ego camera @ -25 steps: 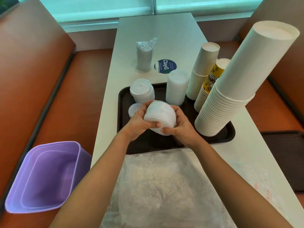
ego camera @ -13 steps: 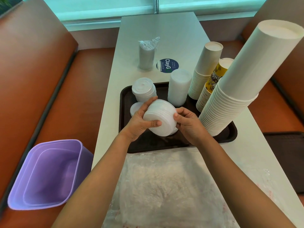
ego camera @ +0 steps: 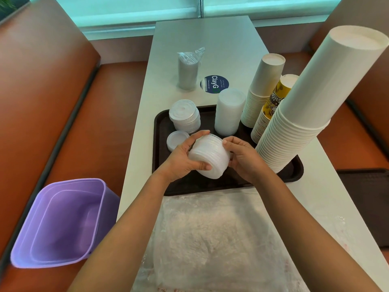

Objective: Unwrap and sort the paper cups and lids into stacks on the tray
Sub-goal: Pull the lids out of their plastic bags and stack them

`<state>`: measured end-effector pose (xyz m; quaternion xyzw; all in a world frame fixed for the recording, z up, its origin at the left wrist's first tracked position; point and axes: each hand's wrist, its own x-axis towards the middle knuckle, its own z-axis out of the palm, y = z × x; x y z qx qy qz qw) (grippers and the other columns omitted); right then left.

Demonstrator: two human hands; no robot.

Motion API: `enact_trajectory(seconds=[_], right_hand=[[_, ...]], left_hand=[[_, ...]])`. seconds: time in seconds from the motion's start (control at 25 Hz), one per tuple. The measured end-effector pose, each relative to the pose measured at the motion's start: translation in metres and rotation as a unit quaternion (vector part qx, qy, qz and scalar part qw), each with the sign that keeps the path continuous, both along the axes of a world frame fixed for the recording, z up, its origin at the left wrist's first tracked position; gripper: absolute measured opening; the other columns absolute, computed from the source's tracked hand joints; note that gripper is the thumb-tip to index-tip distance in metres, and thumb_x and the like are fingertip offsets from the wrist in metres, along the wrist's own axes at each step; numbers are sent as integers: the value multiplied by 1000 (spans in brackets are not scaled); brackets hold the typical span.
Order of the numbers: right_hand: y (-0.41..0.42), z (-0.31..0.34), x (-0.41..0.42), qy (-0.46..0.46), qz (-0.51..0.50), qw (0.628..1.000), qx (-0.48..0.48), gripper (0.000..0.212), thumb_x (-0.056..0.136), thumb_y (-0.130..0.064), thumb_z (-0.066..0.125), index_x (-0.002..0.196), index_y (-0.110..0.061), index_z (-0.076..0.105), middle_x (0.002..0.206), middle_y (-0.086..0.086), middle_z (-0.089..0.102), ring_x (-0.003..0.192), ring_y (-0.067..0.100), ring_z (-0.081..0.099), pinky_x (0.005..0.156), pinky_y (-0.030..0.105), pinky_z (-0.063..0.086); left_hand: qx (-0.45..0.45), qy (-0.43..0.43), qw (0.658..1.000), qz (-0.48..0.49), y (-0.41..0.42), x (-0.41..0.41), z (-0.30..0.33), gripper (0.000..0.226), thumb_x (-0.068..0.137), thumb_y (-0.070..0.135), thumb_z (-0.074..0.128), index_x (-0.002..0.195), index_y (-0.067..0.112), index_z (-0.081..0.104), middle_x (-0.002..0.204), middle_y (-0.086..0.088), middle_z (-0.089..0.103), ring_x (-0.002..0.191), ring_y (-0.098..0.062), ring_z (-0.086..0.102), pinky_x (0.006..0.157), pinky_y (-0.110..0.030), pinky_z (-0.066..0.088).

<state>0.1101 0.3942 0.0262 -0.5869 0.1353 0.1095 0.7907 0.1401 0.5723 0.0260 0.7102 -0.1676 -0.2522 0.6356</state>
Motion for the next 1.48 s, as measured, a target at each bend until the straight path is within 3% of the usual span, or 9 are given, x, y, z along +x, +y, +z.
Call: enact_trajectory(seconds=[0.2,0.36,0.68,0.8,0.92,1.04,1.16,1.24,1.48], right_hand=[[5,-9,3,33,-69,996,40,20,97,-17,42,105,-9,59,109,15,59,101,32,57,76,45,49],[8,-12,4,37,-133,987,79,22,101,-18,37,112,-9,55,110,13,58,99,27,58,84,51,51],[10,-9,2,-53,-151,984,72,11,98,-19,46,102,-18,55,103,0,61,98,17,61,75,39,58],[11,-11,-1,-86,-112,990,21,20,91,-7,55,105,-21,58,103,-2,62,96,15,63,82,38,57],[9,-15,2,-72,-182,981,-13,20,93,-6,53,104,-22,56,103,-3,61,101,17,60,92,47,51],[5,-11,6,-78,-237,968,36,18,97,-5,46,106,-19,51,104,-3,59,100,16,58,91,40,52],[5,0,6,-61,-204,969,126,19,98,-3,40,101,-16,53,101,1,59,93,13,58,86,32,50],[11,0,6,-72,-146,984,75,19,97,-4,41,102,-14,56,100,2,60,94,14,57,87,30,48],[24,-10,5,-103,-135,985,-24,18,99,-11,43,112,-16,55,101,-4,59,95,10,54,86,37,48]], left_hand=[[7,-15,1000,-4,1,-1,-3,74,71,-4,75,116,46,44,128,19,36,111,-5,44,82,-16,48],[-14,7,1000,22,4,-2,-5,71,69,-5,76,114,39,45,126,7,40,107,-13,49,76,-22,54],[-83,55,990,101,2,-3,-10,63,76,-7,67,118,34,43,114,7,47,102,-14,54,74,-22,54],[-78,57,989,111,-1,-3,-10,58,76,2,71,116,35,45,112,7,50,101,-15,54,75,-25,54],[-117,75,979,146,2,-1,-10,59,59,26,79,111,32,52,108,7,58,97,-11,59,77,-29,54],[-153,113,946,261,8,4,-9,63,49,37,73,110,30,55,103,3,60,93,-13,57,77,-31,52],[-126,107,917,364,3,9,-8,50,69,24,69,115,27,50,103,2,56,93,-15,54,72,-27,49],[-105,93,915,378,-7,10,-5,42,82,13,66,118,25,47,110,-2,55,98,-19,54,73,-28,49],[-167,148,939,262,-30,3,4,27,98,21,37,124,26,45,112,-1,57,99,-18,55,81,-38,49]])
